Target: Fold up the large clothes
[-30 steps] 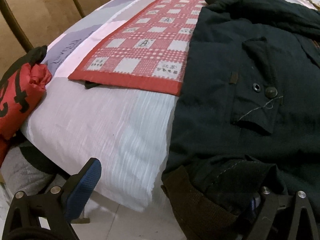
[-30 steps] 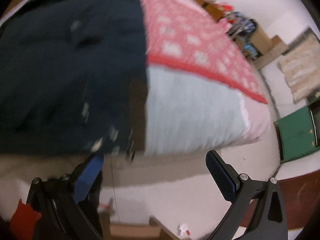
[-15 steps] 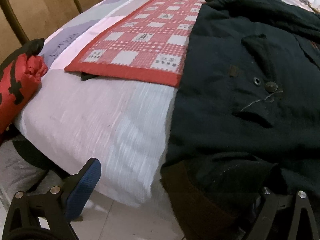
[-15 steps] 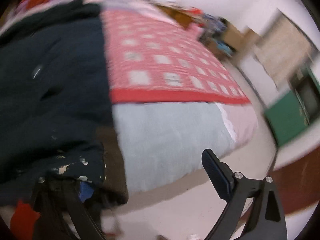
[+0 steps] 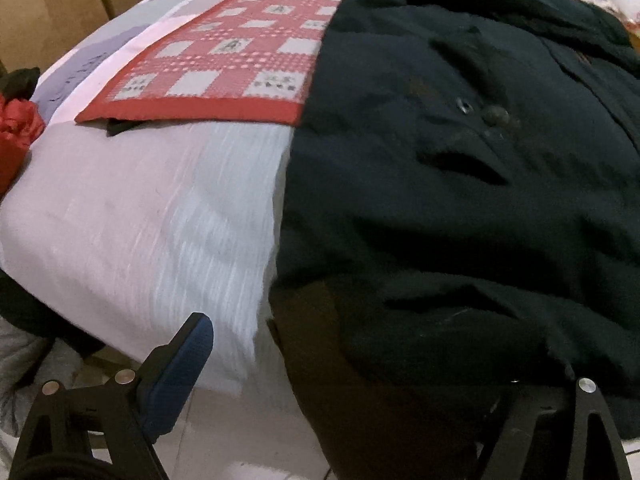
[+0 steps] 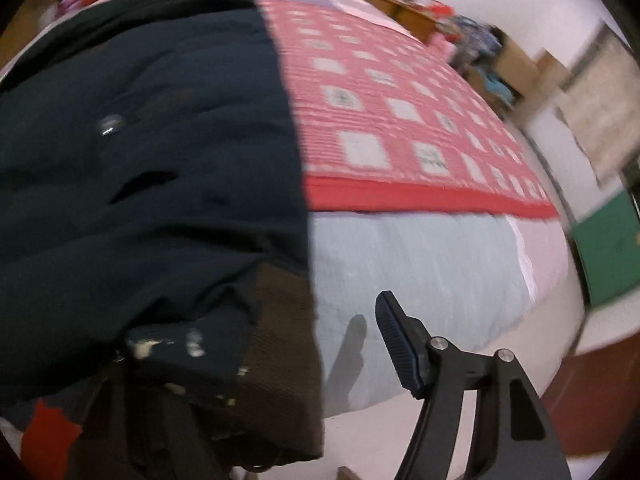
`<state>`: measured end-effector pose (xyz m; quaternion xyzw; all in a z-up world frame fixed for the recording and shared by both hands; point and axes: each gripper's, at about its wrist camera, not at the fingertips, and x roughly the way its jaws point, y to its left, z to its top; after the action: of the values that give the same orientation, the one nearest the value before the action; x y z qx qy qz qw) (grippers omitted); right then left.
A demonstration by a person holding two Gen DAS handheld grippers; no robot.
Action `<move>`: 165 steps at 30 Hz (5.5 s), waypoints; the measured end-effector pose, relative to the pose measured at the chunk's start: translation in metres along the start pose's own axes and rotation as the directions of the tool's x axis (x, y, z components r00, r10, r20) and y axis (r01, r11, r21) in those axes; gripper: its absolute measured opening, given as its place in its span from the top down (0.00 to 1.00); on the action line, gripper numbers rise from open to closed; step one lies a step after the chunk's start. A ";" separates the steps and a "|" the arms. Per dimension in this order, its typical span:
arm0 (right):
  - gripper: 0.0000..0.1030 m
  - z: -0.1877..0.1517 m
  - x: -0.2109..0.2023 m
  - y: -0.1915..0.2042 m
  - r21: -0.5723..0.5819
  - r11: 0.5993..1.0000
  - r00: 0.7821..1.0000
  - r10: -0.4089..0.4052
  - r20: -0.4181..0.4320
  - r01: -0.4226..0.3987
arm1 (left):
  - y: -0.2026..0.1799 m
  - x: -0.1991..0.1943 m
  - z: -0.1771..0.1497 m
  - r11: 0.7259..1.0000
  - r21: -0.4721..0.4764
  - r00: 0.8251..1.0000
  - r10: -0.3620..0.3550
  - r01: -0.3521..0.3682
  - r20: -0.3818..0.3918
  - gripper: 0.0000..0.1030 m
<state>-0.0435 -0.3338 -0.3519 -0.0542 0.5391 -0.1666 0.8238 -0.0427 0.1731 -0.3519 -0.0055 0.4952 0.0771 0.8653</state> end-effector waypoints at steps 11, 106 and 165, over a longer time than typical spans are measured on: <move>0.33 -0.006 -0.001 0.003 0.030 0.999 1.000 -0.018 0.005 0.018 | -0.008 -0.004 0.005 0.998 0.050 0.998 0.021 -0.024 0.058 0.13; 0.89 0.487 0.162 0.058 0.168 0.953 0.936 0.285 -0.206 -0.253 | -0.055 0.231 0.446 0.997 0.001 0.968 -0.070 0.072 -0.243 0.78; 0.00 0.392 0.040 0.144 -0.279 0.934 0.949 0.273 0.159 -0.222 | -0.191 0.133 0.368 0.975 0.117 0.975 -0.202 0.191 0.090 0.07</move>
<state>0.3571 -0.2476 -0.2641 -0.1082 0.4755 0.0165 0.8729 0.3651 0.0327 -0.2913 -0.0041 0.4513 -0.0355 0.8917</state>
